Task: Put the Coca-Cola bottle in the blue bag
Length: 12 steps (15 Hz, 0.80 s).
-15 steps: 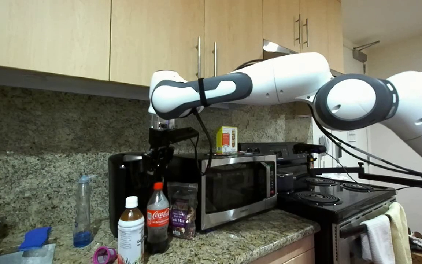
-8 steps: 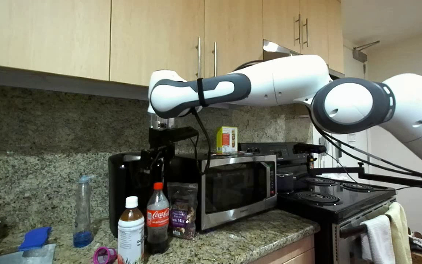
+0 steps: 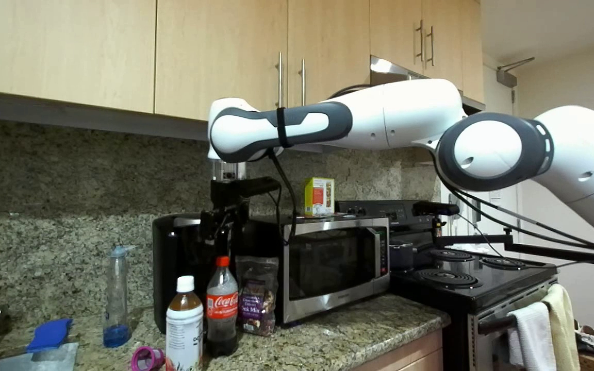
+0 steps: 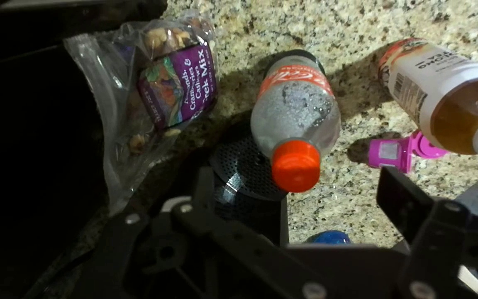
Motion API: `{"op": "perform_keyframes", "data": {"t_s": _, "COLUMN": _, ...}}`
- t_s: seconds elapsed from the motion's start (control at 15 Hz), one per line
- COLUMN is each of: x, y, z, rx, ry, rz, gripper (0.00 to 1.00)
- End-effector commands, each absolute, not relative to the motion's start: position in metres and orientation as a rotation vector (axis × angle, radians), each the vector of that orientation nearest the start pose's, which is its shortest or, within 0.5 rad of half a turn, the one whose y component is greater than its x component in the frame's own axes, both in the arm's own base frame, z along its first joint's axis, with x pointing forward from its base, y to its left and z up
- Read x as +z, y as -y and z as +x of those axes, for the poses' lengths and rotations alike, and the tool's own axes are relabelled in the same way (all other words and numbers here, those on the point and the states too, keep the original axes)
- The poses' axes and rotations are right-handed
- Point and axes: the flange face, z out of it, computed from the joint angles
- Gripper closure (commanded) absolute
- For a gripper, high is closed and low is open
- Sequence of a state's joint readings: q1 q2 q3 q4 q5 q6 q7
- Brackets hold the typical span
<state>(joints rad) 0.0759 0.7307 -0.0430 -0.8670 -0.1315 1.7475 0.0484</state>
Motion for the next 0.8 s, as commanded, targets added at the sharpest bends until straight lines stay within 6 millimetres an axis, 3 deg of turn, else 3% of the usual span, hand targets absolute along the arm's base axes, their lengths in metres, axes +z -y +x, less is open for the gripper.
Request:
{"op": "perform_keyframes", "data": {"t_s": 0.0, "x": 0.4974, "y": -0.0254, "z": 0.7641, "rx": -0.257, "ry": 0.011, "rz": -3.247, "gripper": 0.00}}
{"op": "perform_keyframes", "data": {"t_s": 0.73, "x": 0.4879, "y": -0.0231, "z": 0.7608, "rx": -0.195, "ry": 0.055, "rz": -3.275, "gripper": 0.00}}
